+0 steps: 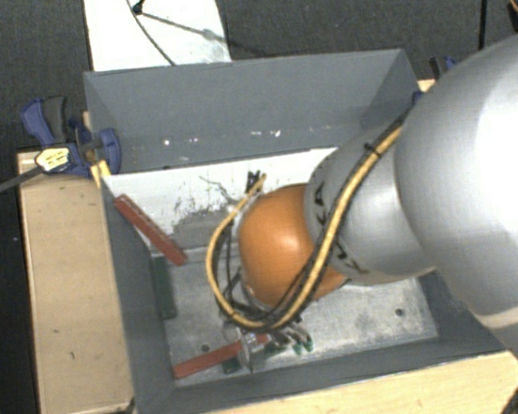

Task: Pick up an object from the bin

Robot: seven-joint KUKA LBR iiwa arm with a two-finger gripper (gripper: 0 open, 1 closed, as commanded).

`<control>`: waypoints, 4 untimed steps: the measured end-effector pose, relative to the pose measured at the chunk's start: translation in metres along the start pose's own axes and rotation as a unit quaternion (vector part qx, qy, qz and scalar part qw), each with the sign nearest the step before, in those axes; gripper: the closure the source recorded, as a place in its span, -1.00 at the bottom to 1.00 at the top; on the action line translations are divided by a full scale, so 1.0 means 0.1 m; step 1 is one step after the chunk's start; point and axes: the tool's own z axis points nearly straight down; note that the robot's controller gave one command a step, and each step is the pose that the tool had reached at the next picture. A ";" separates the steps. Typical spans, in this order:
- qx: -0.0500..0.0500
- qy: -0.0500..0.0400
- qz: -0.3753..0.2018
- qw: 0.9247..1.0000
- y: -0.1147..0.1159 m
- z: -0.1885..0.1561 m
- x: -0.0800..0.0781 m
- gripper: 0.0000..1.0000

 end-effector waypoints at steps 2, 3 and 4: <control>-0.001 -0.009 -0.194 0.981 -0.27 -0.03 -0.01 1.00; 0.001 -0.014 -0.258 0.966 -0.33 -0.04 0.03 1.00; 0.001 -0.003 -0.240 0.971 -0.35 -1.19 0.02 1.00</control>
Offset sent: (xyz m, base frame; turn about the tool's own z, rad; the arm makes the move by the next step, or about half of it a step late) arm -0.0008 -0.0335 -0.0033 -0.0602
